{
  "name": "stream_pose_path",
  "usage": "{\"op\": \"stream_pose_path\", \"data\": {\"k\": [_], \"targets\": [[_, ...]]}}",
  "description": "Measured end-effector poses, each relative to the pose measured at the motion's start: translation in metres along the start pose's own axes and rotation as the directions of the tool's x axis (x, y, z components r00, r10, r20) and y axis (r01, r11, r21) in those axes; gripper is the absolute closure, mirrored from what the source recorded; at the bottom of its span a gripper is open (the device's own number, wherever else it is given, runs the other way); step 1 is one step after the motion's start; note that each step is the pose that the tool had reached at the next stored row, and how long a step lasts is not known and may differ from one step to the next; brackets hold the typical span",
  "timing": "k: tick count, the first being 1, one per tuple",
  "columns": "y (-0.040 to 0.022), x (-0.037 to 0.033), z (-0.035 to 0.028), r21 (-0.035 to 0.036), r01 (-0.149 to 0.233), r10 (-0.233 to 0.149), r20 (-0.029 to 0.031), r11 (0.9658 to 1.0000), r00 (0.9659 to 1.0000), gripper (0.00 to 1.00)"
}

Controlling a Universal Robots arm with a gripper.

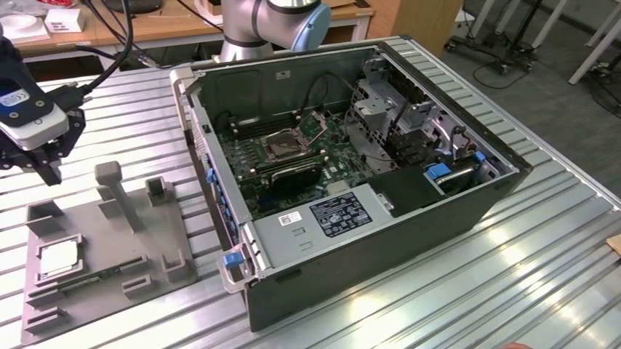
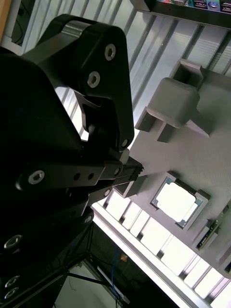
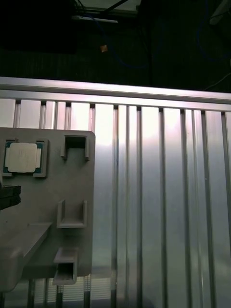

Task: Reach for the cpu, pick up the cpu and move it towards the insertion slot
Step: 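Reach for the cpu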

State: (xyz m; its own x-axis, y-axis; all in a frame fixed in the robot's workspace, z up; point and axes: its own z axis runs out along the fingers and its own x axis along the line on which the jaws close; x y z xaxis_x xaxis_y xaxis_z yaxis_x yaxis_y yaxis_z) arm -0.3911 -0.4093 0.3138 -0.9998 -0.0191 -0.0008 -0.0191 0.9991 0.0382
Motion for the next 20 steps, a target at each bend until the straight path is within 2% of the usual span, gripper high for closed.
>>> {"op": "stream_pose_path", "data": {"k": [20], "targets": [[-0.0004,0.0009,0.0102,0.0005,0.0,0.0,-0.0001,1.0,1.0,0.9]]}}
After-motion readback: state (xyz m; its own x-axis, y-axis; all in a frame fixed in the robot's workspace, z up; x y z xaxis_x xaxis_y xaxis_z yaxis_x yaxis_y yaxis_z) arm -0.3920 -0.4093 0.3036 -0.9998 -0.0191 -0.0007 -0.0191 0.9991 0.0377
